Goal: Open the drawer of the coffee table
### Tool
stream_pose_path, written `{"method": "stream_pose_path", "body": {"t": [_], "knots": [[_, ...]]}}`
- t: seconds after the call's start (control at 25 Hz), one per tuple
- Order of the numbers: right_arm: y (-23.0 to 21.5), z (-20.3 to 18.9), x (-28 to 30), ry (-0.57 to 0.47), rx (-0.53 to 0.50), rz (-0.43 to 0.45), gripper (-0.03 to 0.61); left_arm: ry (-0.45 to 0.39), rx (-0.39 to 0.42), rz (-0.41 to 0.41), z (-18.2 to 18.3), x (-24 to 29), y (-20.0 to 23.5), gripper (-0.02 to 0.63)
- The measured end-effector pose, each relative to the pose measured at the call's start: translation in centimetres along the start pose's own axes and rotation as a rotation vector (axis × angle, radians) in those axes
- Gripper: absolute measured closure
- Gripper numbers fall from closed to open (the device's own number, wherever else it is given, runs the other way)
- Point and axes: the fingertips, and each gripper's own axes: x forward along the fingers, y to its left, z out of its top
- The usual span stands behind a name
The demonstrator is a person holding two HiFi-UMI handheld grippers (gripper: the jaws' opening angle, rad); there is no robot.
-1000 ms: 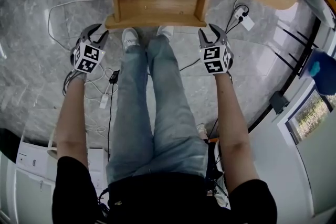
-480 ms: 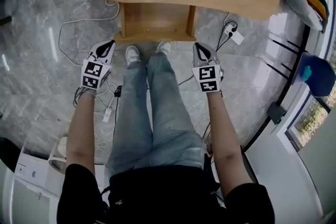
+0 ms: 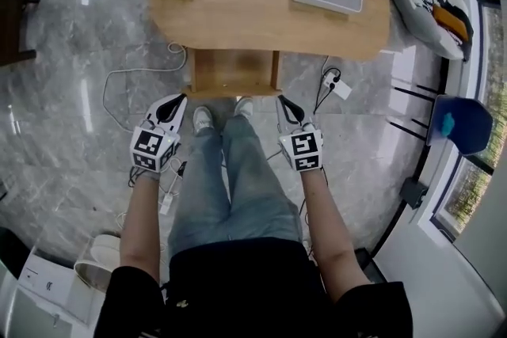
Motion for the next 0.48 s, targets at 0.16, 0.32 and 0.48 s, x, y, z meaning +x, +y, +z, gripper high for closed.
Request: {"method": "stream_pose_path", "body": {"t": [0.16, 0.32, 0.48], "knots": [[1.0, 4.7, -3.0, -0.075, -0.02, 0.007, 0.58, -0.078, 0.059, 0.015, 5.8, -2.8, -2.0, 0.601], [1.4, 9.7, -6.3, -0.16, -0.043, 0.018, 0.58, -0.162, 0.111, 0.023, 12.0, -5.5, -4.3, 0.601], [1.9, 14.5, -10.4, -0.241, -0.051, 0.026, 0.58, -0.244, 0.167, -0.011, 17.4, -8.5, -7.1, 0.603]]}}
